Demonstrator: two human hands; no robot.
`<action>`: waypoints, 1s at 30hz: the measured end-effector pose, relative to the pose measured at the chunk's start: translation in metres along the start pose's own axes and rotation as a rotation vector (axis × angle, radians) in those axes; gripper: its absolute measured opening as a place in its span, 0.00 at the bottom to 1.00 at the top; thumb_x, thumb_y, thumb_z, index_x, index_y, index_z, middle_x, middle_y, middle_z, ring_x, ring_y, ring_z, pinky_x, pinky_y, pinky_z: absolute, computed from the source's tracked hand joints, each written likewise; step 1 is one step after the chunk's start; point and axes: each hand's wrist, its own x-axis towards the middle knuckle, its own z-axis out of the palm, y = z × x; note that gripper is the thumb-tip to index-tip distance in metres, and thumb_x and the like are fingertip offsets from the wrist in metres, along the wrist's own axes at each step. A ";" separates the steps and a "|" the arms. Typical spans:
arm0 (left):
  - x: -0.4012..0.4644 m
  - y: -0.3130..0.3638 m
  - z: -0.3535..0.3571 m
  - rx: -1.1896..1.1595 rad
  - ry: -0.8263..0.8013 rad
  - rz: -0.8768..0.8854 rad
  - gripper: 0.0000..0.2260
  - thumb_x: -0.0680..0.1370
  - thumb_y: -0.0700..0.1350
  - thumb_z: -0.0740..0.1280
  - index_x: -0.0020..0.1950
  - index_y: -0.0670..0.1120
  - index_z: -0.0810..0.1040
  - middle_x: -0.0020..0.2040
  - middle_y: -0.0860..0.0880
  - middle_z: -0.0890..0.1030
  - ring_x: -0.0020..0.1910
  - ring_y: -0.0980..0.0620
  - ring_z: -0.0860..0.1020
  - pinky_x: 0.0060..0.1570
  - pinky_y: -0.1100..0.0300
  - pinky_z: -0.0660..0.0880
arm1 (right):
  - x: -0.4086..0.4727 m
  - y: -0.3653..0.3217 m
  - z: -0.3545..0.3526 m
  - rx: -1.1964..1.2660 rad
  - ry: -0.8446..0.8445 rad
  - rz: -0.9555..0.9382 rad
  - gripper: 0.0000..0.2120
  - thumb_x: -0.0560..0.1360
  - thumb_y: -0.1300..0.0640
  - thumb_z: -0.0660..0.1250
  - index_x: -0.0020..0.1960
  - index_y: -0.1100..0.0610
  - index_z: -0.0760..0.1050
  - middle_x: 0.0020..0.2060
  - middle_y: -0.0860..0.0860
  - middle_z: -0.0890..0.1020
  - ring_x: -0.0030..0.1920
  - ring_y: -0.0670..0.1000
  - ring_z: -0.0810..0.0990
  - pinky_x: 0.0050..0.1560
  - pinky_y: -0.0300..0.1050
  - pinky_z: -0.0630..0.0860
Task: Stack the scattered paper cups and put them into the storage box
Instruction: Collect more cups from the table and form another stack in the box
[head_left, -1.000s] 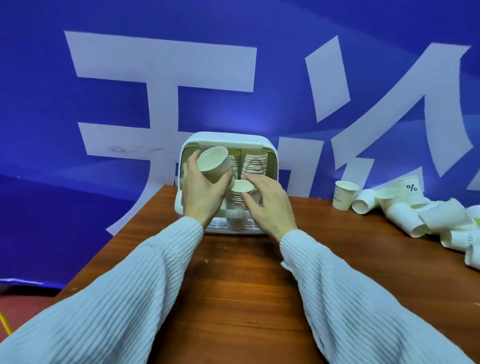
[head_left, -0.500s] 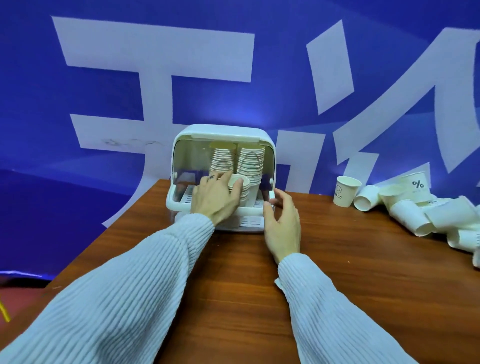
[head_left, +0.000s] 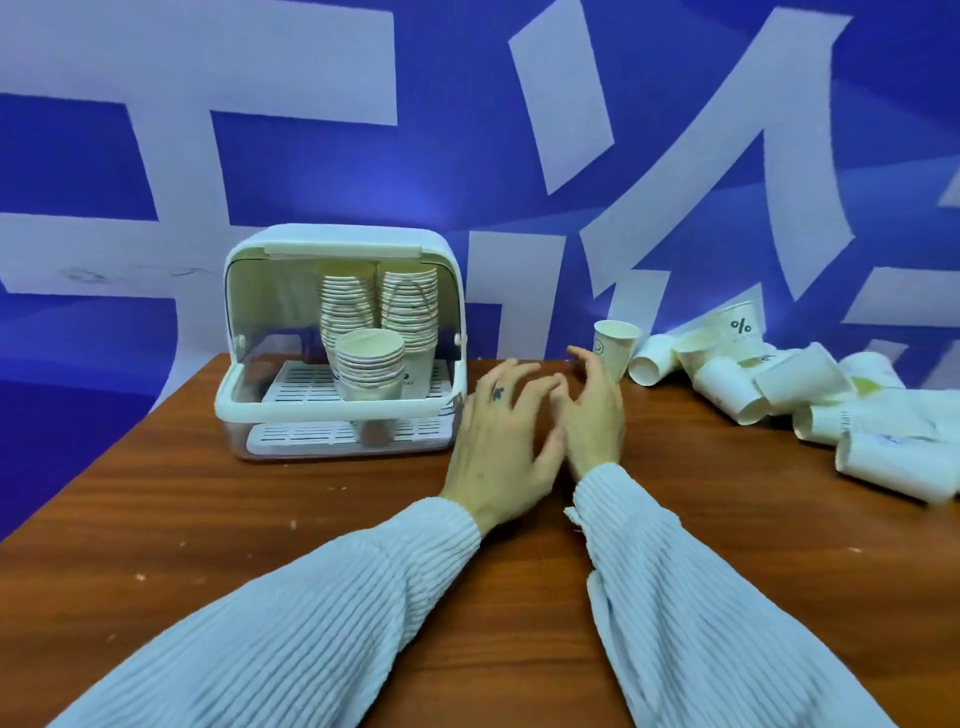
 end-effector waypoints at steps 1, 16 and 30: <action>-0.002 0.000 0.009 -0.015 -0.027 -0.008 0.22 0.78 0.52 0.65 0.72 0.51 0.71 0.73 0.50 0.71 0.76 0.48 0.63 0.73 0.43 0.66 | 0.009 0.010 -0.007 -0.093 0.020 -0.025 0.18 0.81 0.56 0.64 0.70 0.48 0.74 0.62 0.47 0.80 0.65 0.50 0.75 0.65 0.47 0.71; -0.005 -0.012 0.022 -0.095 -0.136 -0.050 0.25 0.79 0.55 0.64 0.76 0.57 0.66 0.74 0.59 0.64 0.74 0.60 0.63 0.72 0.54 0.68 | 0.100 0.072 -0.002 -0.567 0.056 -0.094 0.14 0.82 0.54 0.63 0.67 0.53 0.76 0.63 0.54 0.76 0.58 0.58 0.78 0.51 0.54 0.75; -0.005 -0.021 0.020 -0.109 -0.123 -0.267 0.35 0.77 0.49 0.70 0.81 0.53 0.58 0.75 0.54 0.65 0.70 0.50 0.70 0.66 0.55 0.68 | 0.023 0.018 -0.023 0.187 0.085 0.103 0.09 0.83 0.51 0.64 0.52 0.50 0.83 0.43 0.42 0.84 0.44 0.44 0.80 0.50 0.43 0.76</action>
